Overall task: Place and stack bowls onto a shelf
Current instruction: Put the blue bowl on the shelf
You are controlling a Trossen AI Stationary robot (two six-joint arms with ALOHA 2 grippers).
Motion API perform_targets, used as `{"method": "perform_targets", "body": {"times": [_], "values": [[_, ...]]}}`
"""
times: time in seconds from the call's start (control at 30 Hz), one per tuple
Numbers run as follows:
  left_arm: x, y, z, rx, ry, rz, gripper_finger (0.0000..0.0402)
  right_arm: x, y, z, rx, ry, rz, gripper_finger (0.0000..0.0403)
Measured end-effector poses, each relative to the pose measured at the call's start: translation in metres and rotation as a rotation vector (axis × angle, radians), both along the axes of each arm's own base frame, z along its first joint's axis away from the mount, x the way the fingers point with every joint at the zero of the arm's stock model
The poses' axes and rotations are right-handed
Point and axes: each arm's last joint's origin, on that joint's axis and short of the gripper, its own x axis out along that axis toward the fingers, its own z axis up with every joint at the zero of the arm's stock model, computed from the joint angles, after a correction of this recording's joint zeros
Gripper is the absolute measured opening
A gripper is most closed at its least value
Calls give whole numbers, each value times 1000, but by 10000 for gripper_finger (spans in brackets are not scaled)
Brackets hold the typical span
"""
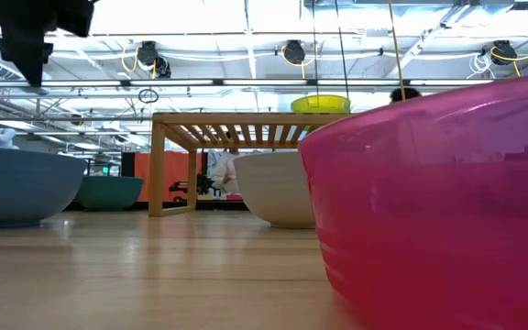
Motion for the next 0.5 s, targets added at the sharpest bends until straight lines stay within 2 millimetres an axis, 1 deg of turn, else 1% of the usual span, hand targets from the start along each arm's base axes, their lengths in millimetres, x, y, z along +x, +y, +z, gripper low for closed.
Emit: {"method": "perform_targets", "body": {"times": [0.23,0.33,0.5], "values": [[21,1,-11,16,87,-3,131,-3,2,1,-13,-5,3,77],[29,3,-16,67,130,2,131,-3,2,1,-12,-4,4,77],[42,4,-26,102,201,-89,131,-3,2,1,-23,0,8,77]]}}
